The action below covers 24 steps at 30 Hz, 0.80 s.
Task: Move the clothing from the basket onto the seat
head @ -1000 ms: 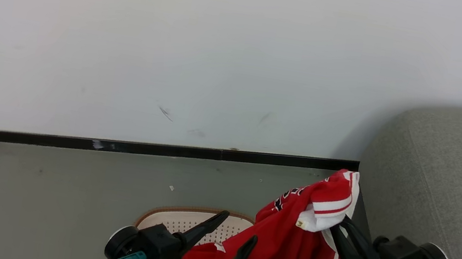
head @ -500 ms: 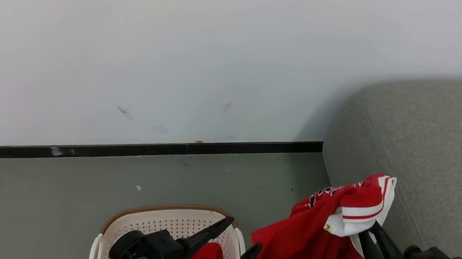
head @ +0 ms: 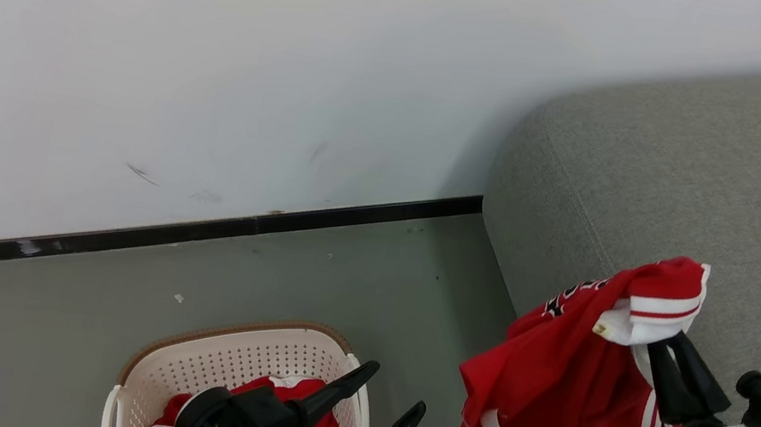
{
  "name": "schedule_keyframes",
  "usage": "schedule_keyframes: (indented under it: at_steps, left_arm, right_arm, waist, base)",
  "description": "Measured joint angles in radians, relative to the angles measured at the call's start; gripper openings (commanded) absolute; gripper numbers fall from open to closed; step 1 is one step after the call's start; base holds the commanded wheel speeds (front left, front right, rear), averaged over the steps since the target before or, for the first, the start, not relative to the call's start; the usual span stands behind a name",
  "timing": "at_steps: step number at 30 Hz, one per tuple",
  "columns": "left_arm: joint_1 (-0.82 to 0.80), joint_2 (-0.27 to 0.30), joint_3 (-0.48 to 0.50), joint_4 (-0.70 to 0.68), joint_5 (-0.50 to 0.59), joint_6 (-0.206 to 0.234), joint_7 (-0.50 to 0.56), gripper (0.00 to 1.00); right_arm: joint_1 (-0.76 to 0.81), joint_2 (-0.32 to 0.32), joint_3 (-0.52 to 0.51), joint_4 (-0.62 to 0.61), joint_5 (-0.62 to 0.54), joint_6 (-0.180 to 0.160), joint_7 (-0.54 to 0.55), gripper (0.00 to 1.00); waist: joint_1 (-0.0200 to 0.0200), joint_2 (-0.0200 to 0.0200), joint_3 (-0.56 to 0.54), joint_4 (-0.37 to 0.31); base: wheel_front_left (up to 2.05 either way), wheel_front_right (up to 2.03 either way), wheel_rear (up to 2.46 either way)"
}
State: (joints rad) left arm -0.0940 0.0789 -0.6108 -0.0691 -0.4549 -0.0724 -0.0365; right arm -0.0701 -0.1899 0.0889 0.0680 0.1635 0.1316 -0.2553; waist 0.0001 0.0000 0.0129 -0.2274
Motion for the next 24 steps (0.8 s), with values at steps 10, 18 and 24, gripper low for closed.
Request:
schedule_keyframes:
  at_steps: [10,18,24]
  left_arm:
    - [0.0,0.001,0.003,-0.019,0.026,0.025,0.0,1.0]
    - [0.0,0.012,0.004,-0.036,0.037,0.036,0.001,1.0]
    - [0.0,0.019,0.003,-0.05,0.062,0.044,0.01,1.0]
  right_arm:
    - [-0.2,-0.017,-0.106,0.095,0.183,0.0,0.032,0.0]
    - [-0.405,-0.053,-0.23,0.177,0.287,-0.001,0.103,0.0]
    - [-0.581,-0.09,-0.359,0.256,0.351,-0.001,0.156,0.0]
  waist:
    - [0.0,0.0,0.072,-0.019]
    - [0.0,0.0,0.128,-0.007]
    - [0.0,0.0,0.176,0.013]
  base:
    - [0.0,0.0,0.0]
    - [0.0,0.0,0.0]
    - [0.0,0.0,0.0]
